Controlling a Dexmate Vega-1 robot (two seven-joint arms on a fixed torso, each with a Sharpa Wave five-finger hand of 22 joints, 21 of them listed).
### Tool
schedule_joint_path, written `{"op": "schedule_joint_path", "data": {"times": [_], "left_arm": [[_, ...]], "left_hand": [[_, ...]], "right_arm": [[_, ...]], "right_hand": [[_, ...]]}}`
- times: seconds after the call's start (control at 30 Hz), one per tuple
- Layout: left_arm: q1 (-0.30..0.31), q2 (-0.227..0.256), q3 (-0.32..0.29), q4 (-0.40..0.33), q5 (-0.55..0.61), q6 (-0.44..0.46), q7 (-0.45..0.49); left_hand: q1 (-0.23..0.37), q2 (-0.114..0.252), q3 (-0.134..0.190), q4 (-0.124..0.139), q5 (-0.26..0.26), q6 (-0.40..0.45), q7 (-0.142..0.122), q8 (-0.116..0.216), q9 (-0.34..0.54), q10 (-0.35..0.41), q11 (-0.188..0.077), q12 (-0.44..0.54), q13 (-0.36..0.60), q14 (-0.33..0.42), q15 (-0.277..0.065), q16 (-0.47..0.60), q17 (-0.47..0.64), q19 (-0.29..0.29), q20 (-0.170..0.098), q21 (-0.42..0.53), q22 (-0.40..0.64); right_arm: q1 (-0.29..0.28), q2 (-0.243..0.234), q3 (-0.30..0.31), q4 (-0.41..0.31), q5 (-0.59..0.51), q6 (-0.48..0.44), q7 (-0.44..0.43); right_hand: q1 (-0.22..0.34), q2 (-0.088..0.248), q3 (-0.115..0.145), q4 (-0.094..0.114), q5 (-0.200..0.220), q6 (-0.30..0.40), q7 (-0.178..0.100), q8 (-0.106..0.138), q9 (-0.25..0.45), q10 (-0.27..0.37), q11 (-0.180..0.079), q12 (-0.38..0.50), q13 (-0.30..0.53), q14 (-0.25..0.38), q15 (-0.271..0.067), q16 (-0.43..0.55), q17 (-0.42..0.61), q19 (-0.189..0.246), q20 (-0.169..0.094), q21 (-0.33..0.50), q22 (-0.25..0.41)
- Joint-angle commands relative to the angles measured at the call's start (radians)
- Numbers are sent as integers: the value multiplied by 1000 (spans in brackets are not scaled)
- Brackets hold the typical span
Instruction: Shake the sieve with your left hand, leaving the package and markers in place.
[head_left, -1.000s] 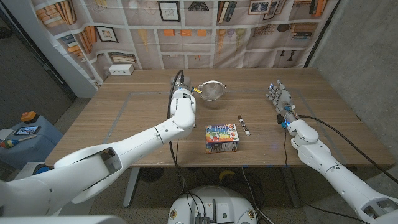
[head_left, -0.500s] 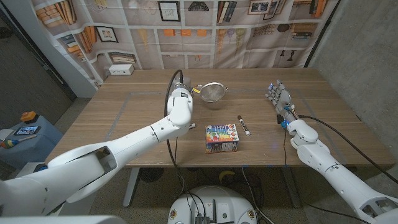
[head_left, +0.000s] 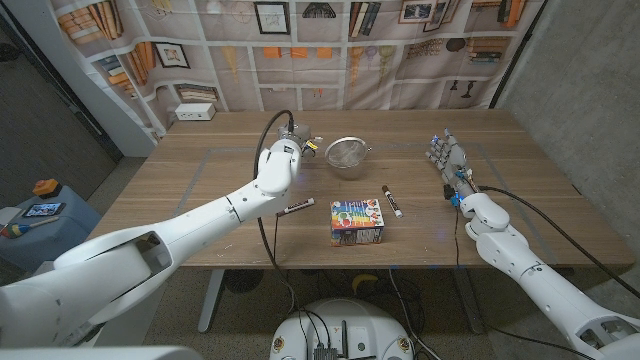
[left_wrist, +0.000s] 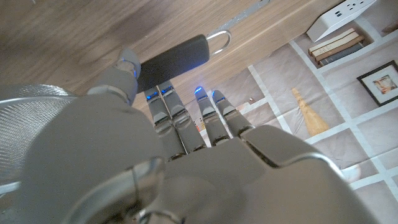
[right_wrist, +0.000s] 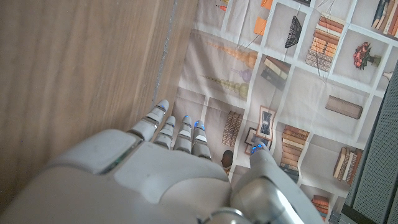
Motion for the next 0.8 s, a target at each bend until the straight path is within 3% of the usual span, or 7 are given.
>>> {"op": "schedule_joint_path", "data": {"times": [0.03, 0.2, 0.53, 0.8], "left_arm": [[-5, 56, -25, 2, -70, -170, 35], [-9, 81, -34, 10, -88, -265, 55], [-5, 101, -53, 24, -91, -374, 75], [5, 101, -65, 28, -61, -403, 92]], "left_hand": [[41, 51, -5, 5, 3, 128, -30, 5, 4, 14, -17, 1, 4, 6, -154, -2, 4, 8, -3, 6, 4], [40, 52, -8, 6, 3, 129, -34, 6, 6, 14, -17, 1, 4, 6, -155, -3, 4, 9, -4, 6, 4], [39, 52, -14, 6, 3, 129, -38, 6, 8, 13, -17, 1, 4, 3, -156, -3, 4, 14, -9, 7, 4], [38, 54, -18, 7, 3, 130, -39, 7, 9, 13, -17, 1, 5, 4, -157, -3, 4, 19, -11, 8, 4]], "right_arm": [[-1, 4, -2, -1, -4, 1, -8], [-3, 4, -2, -4, -5, 1, -11], [-2, 6, -3, -3, -6, 2, -12], [2, 9, -4, 4, -6, 5, -8]], "right_hand": [[-3, 2, 8, -3, -2, 10, -3, 2, 2, 6, 3, 2, 3, 2, 1, 7, 0, 1, -1, 1, 5], [-4, 2, 8, -3, -2, 10, -4, 2, 2, 6, 3, 2, 3, 1, 1, 7, 1, 1, -1, 1, 5], [-5, 2, 9, -3, -3, 10, -4, 2, 2, 7, 3, 2, 3, 1, 1, 8, 0, 2, -2, 1, 5], [-6, 2, 9, -3, -3, 11, -4, 2, 2, 7, 3, 2, 3, 1, 1, 9, 0, 1, -1, 1, 5]]}}
